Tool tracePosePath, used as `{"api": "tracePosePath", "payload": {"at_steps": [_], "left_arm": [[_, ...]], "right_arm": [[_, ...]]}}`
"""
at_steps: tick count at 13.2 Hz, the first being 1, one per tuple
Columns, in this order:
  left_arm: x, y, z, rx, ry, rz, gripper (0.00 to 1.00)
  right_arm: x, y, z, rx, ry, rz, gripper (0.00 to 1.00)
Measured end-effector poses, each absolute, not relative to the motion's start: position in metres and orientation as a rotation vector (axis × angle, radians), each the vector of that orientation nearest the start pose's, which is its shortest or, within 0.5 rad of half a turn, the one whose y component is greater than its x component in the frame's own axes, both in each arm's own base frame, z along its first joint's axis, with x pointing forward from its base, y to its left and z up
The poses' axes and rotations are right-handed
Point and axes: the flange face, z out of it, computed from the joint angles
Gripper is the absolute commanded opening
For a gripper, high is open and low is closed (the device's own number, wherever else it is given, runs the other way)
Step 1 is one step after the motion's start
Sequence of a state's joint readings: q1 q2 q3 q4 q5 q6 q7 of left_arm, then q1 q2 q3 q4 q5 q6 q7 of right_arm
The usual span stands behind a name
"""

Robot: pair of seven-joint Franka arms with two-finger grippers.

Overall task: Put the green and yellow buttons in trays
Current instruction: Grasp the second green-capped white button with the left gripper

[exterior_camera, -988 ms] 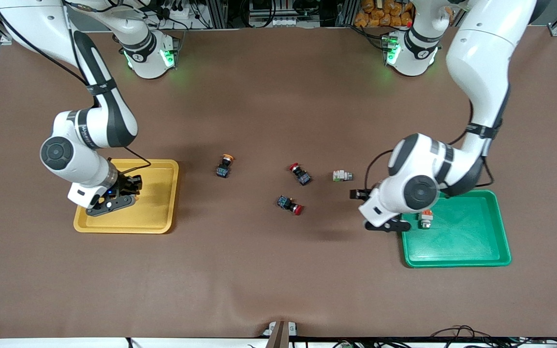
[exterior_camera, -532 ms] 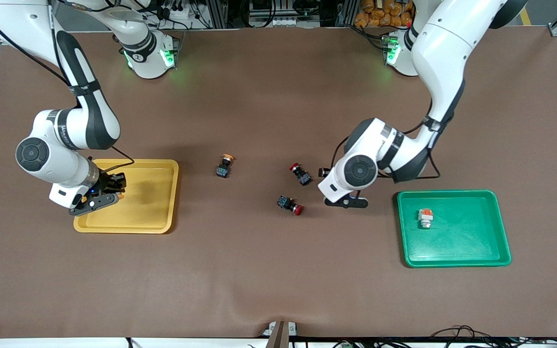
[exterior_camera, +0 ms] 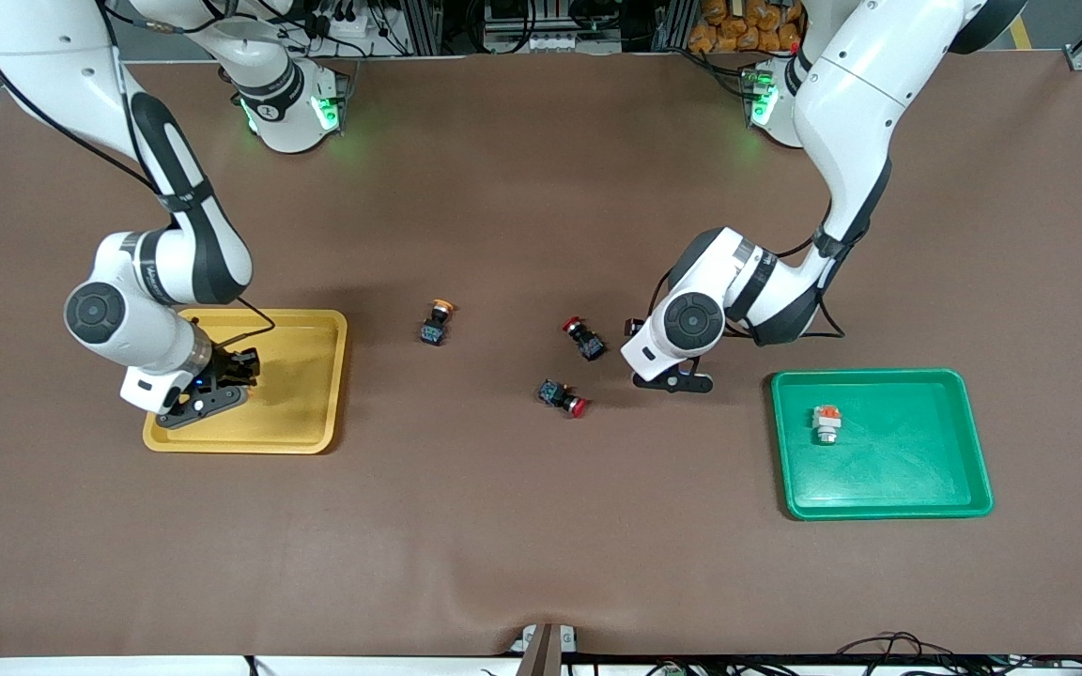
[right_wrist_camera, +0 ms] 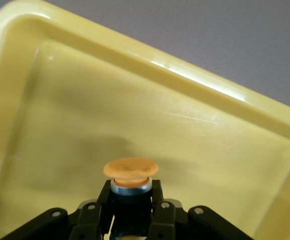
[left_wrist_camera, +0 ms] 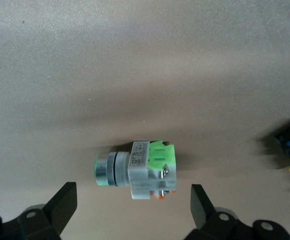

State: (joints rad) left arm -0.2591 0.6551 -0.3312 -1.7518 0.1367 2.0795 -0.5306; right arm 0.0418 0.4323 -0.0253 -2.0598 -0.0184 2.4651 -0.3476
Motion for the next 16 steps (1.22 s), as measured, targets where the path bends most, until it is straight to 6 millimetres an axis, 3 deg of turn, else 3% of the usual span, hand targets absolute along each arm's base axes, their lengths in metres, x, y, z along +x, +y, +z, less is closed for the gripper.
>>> {"api": "tracePosePath", "payload": {"at_steps": [5, 9, 10, 11, 12, 13, 15, 16], "left_arm": [[0.541, -0.335, 0.194, -3.079, 0.156, 0.376, 1.0], [0.539, -0.332, 0.19, -3.073, 0.157, 0.378, 1.0], [0.538, -0.331, 0.188, -3.069, 0.164, 0.375, 0.94], [0.538, -0.331, 0.187, -3.067, 0.168, 0.372, 0.9], [0.536, -0.33, 0.186, -3.067, 0.17, 0.369, 0.87], [0.535, -0.33, 0.184, -3.071, 0.172, 0.364, 0.86], [0.532, -0.33, 0.179, -3.081, 0.174, 0.349, 0.35], [0.531, -0.329, 0.177, -3.083, 0.174, 0.348, 0.13]], "right_arm": [[0.592, 0.01, 0.193, -3.1, -0.631, 0.001, 0.0], [0.591, 0.006, 0.184, -3.097, -0.644, 0.009, 0.0], [0.591, 0.006, 0.183, -3.097, -0.645, 0.008, 0.01], [0.592, 0.006, 0.183, -3.097, -0.646, 0.003, 0.32], [0.592, 0.007, 0.184, -3.097, -0.65, -0.003, 0.86], [0.592, 0.007, 0.184, -3.096, -0.655, -0.006, 0.89], [0.594, 0.007, 0.185, -3.092, -0.686, -0.024, 0.95], [0.594, 0.006, 0.185, -3.088, -0.709, -0.028, 0.92]]}}
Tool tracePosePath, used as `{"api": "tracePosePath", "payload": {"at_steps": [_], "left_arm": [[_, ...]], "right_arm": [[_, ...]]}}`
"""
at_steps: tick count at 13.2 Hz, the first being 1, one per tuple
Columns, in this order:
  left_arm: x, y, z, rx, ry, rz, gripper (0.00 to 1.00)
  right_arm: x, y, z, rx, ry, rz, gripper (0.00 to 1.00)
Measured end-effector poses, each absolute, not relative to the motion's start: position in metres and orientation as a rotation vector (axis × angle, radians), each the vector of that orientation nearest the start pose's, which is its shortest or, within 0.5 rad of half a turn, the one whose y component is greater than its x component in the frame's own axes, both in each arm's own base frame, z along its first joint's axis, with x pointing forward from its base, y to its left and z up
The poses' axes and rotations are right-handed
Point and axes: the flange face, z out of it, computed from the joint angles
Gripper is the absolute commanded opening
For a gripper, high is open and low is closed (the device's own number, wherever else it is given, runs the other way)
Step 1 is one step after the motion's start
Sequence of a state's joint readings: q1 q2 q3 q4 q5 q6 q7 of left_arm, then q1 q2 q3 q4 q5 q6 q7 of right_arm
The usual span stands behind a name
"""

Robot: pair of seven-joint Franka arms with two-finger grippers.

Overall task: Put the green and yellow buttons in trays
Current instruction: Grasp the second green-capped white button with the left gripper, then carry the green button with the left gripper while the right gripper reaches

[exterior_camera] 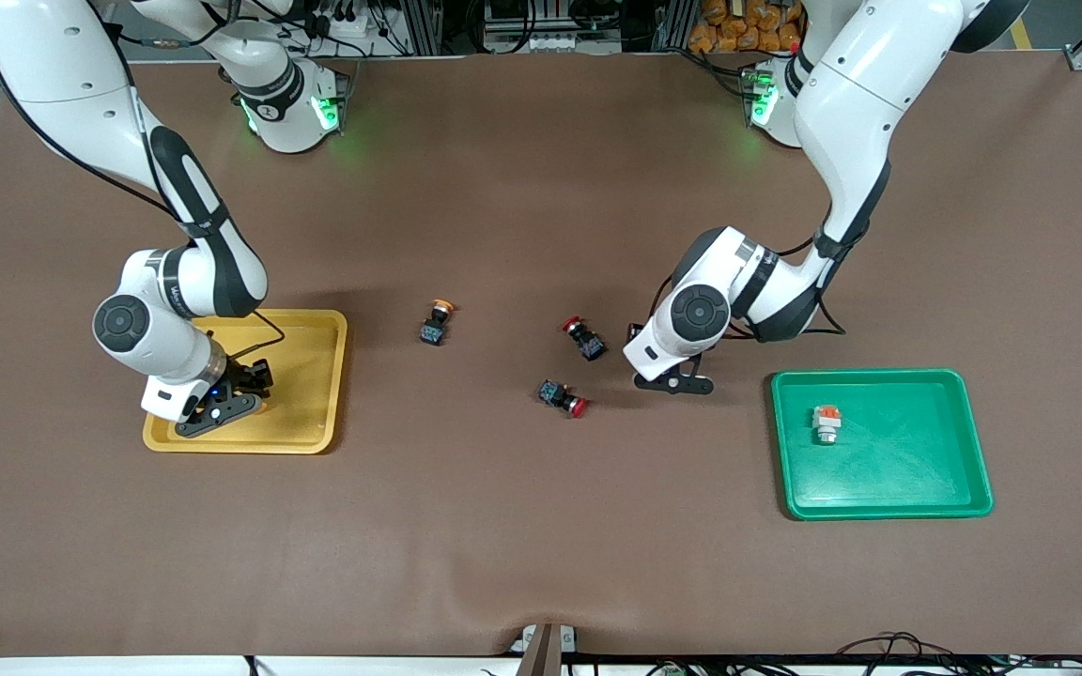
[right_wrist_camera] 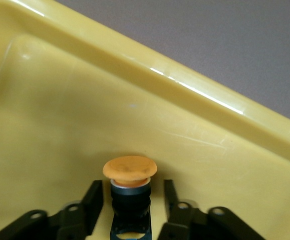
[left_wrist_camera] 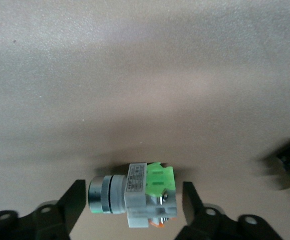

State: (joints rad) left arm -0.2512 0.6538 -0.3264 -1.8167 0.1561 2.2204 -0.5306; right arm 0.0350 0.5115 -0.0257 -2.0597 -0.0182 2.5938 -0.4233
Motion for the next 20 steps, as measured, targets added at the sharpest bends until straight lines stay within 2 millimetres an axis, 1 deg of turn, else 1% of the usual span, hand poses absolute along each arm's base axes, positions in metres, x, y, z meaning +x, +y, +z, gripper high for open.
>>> {"api": "tracePosePath", "payload": {"at_steps": [1, 4, 6, 7, 8, 10, 11, 13, 15, 16, 17, 18, 20], "left_arm": [[0.531, -0.329, 0.177, -3.085, 0.174, 0.345, 0.0], [0.534, -0.328, 0.18, -3.087, 0.16, 0.336, 0.0], [0.54, -0.326, 0.188, -3.095, 0.119, 0.31, 0.0], [0.546, -0.325, 0.196, -3.098, 0.108, 0.296, 0.0], [0.553, -0.322, 0.206, -3.095, 0.094, 0.29, 0.0], [0.575, -0.31, 0.233, -3.091, 0.046, 0.276, 0.0], [0.588, -0.301, 0.246, -3.094, 0.015, 0.262, 0.0], [0.611, -0.276, 0.267, -3.106, -0.042, 0.224, 0.0], [0.631, -0.242, 0.275, -3.116, -0.061, 0.206, 0.0], [0.639, -0.223, 0.276, -3.116, -0.064, 0.208, 0.0], [0.645, -0.202, 0.276, -3.11, -0.055, 0.209, 0.0], [0.652, -0.18, 0.276, -3.097, -0.04, 0.204, 0.0], [0.663, -0.139, 0.277, -3.071, -0.017, 0.182, 0.0]], "right_arm": [[0.594, 0.004, 0.184, -3.084, -0.725, -0.028, 0.9], [0.594, 0.0, 0.184, -3.079, -0.748, -0.025, 0.91], [0.592, -0.001, 0.184, -3.073, -0.746, -0.002, 0.91], [0.591, 0.0, 0.186, -3.065, -0.735, 0.031, 0.94], [0.59, 0.001, 0.191, -3.053, -0.713, 0.059, 1.0], [0.588, 0.004, 0.208, -3.024, -0.664, 0.098, 1.0], [0.589, 0.006, 0.221, -3.011, -0.649, 0.106, 1.0], [0.593, 0.012, 0.254, -2.989, -0.646, 0.12, 1.0], [0.598, 0.021, 0.289, -2.968, -0.629, 0.169, 1.0], [0.6, 0.029, 0.303, -2.971, -0.592, 0.186, 1.0], [0.601, 0.043, 0.313, -2.981, -0.548, 0.189, 1.0], [0.6, 0.064, 0.319, -2.994, -0.502, 0.189, 1.0], [0.592, 0.117, 0.32, -3.008, -0.407, 0.202, 1.0]]}}
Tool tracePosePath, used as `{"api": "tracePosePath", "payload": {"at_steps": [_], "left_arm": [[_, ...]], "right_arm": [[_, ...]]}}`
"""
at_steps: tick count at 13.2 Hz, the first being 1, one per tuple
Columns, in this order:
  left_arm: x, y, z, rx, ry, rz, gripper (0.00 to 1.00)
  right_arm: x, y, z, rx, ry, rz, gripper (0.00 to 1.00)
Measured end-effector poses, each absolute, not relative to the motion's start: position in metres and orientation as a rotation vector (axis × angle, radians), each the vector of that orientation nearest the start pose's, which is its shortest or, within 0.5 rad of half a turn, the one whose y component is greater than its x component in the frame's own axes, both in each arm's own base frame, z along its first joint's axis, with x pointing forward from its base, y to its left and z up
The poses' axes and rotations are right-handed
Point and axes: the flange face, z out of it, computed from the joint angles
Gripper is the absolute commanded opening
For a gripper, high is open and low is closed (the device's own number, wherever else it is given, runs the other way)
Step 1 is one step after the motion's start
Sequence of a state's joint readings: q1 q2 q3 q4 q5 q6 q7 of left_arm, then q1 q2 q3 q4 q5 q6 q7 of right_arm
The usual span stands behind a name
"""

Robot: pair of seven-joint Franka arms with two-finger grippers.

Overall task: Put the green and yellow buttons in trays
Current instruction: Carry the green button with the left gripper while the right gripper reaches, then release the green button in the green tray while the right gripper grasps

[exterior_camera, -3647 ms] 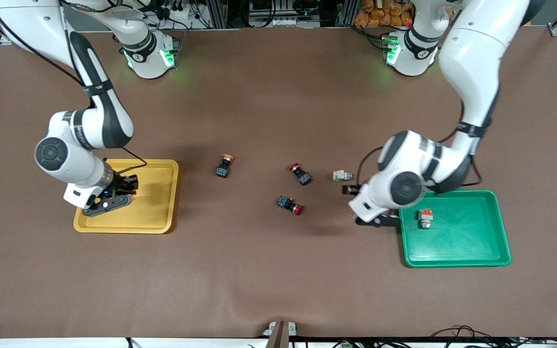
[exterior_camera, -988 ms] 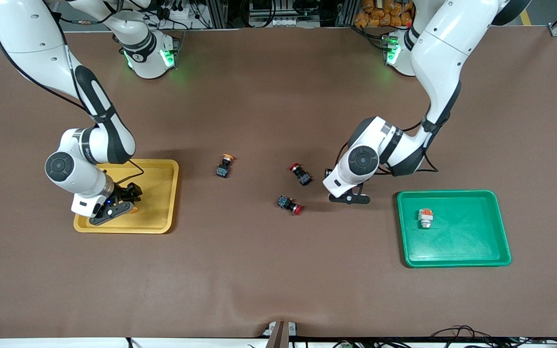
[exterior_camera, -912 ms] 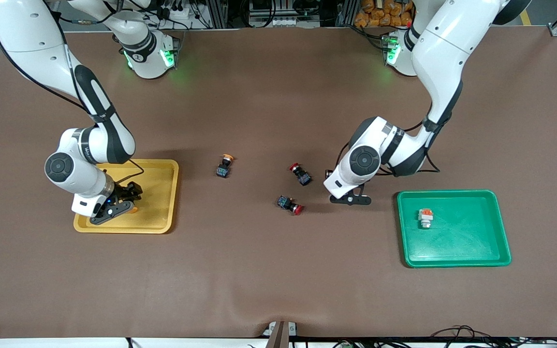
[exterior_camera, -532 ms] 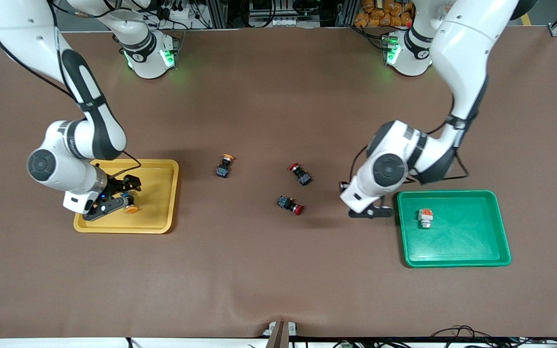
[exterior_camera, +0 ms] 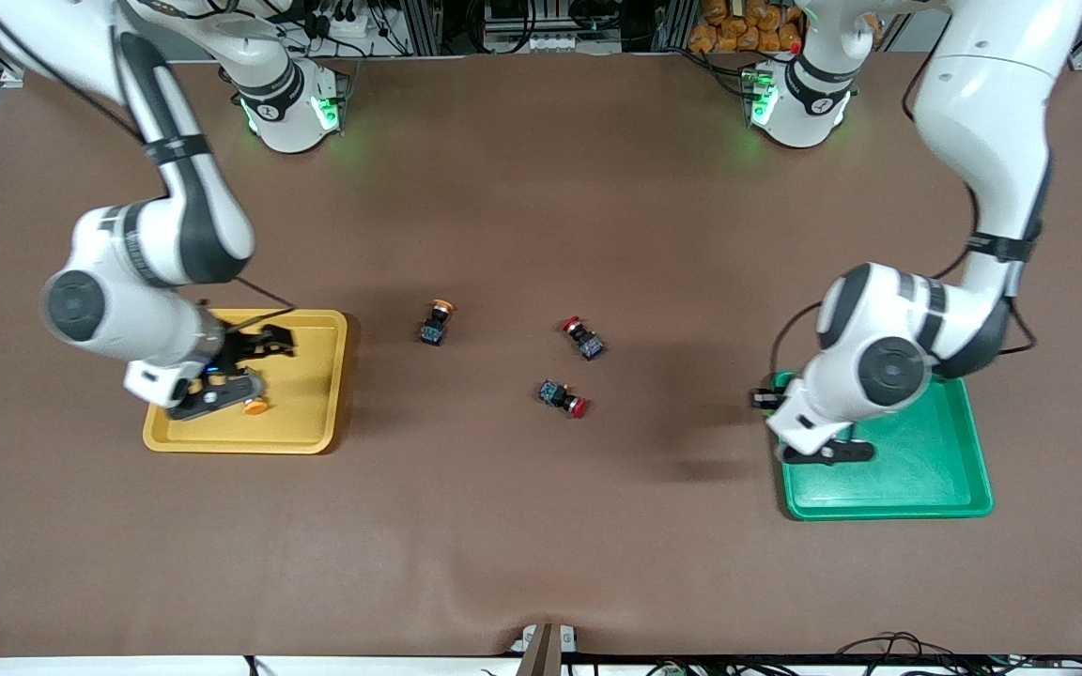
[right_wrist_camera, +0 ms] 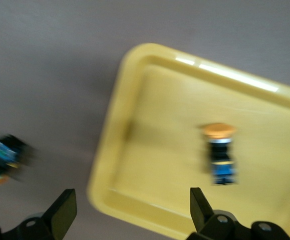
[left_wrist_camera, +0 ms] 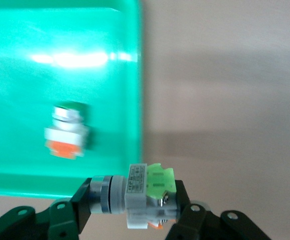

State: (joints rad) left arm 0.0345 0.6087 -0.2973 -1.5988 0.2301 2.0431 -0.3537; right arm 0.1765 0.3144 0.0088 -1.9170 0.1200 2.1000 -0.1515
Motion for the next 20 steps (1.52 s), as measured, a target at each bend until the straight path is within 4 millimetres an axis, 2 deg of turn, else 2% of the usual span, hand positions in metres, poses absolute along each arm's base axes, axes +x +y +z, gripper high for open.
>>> {"api": "tracePosePath", "payload": {"at_steps": [2, 4, 7, 9, 12, 13, 14, 15, 17, 18, 20], "left_arm": [[0.672, -0.104, 0.279, -3.067, 0.01, 0.173, 0.0], [0.678, -0.072, 0.277, -3.072, 0.055, 0.181, 0.0], [0.68, -0.031, 0.256, -3.047, 0.134, 0.229, 0.0], [0.68, -0.009, 0.23, -3.001, 0.167, 0.254, 0.0], [0.682, 0.006, 0.202, -2.972, 0.231, 0.26, 0.0], [0.684, 0.009, 0.197, -2.97, 0.238, 0.259, 0.31], [0.686, 0.012, 0.196, -2.969, 0.252, 0.254, 0.88], [0.689, 0.015, 0.197, -2.968, 0.261, 0.246, 1.0], [0.693, 0.016, 0.203, -2.969, 0.265, 0.225, 1.0], [0.695, 0.016, 0.205, -2.969, 0.258, 0.218, 1.0], [0.698, 0.019, 0.21, -2.971, 0.224, 0.201, 1.0]], "right_arm": [[0.579, 0.172, 0.32, -2.998, -0.307, 0.216, 1.0], [0.564, 0.218, 0.32, -3.001, -0.211, 0.231, 1.0], [0.542, 0.276, 0.319, -3.016, -0.103, 0.197, 1.0], [0.525, 0.3, 0.305, -3.017, -0.08, 0.143, 1.0], [0.507, 0.308, 0.279, -3.021, -0.086, 0.11, 1.0], [0.5, 0.309, 0.269, -3.019, -0.091, 0.08, 1.0], [0.487, 0.312, 0.252, -3.014, -0.106, 0.025, 1.0], [0.475, 0.314, 0.235, -3.012, -0.113, -0.013, 1.0], [0.453, 0.324, 0.205, -3.016, -0.096, -0.042, 1.0], [0.447, 0.331, 0.196, -3.015, -0.09, -0.051, 1.0], [0.445, 0.335, 0.194, -3.013, -0.086, -0.062, 1.0]]}}
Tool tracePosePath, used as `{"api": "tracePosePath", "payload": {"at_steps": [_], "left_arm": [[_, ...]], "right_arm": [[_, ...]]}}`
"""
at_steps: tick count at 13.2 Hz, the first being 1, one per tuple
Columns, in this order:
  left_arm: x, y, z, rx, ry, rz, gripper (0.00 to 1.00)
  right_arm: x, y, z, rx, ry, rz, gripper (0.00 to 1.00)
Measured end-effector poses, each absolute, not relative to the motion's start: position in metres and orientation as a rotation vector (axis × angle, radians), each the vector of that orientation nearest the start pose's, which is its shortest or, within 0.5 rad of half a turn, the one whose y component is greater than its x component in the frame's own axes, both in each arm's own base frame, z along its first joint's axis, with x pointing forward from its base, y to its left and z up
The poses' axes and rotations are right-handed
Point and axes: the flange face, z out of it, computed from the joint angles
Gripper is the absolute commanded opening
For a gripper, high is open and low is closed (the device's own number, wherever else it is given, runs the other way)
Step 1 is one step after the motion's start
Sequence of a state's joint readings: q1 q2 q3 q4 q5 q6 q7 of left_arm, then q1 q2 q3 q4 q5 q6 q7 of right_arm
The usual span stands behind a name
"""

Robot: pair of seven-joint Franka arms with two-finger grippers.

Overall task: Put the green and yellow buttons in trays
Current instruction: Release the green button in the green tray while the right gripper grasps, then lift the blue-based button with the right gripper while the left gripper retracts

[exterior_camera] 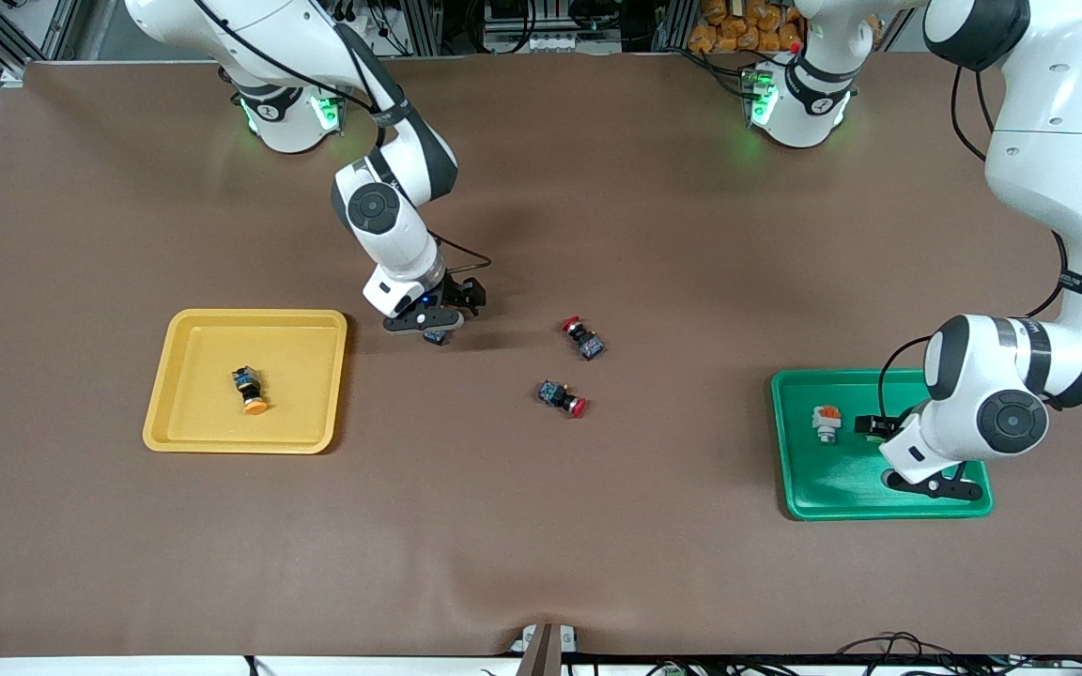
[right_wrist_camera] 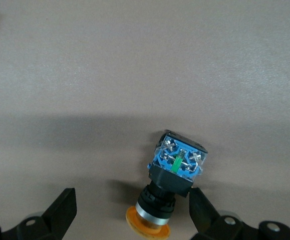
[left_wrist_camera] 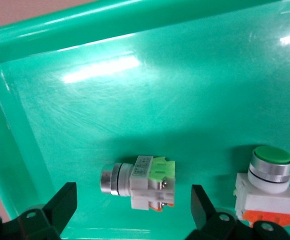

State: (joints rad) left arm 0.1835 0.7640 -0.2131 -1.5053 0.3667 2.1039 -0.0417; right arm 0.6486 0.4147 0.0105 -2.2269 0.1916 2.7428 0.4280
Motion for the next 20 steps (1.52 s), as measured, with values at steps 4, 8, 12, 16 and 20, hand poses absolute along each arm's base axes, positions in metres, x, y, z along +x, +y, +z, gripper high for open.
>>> {"api": "tracePosePath", "payload": {"at_steps": [4, 8, 12, 16, 20], "left_arm": [[0.71, 0.035, 0.232, -3.032, 0.117, 0.135, 1.0], [0.722, 0.032, 0.278, -3.045, 0.101, 0.018, 1.0], [0.715, 0.013, 0.371, -3.094, 0.063, -0.055, 1.0], [0.687, -0.017, 0.452, -3.12, 0.106, -0.015, 1.0], [0.651, -0.049, 0.532, -3.154, 0.001, -0.03, 1.0]], "right_arm": [[0.448, 0.33, 0.187, -3.02, -0.07, -0.066, 1.0], [0.452, 0.323, 0.184, -3.026, -0.053, -0.066, 1.0], [0.452, 0.32, 0.176, -3.034, -0.044, -0.06, 1.0], [0.452, 0.319, 0.173, -3.031, -0.042, -0.076, 0.0], [0.455, 0.316, 0.173, -3.031, -0.032, -0.085, 0.0]]}}
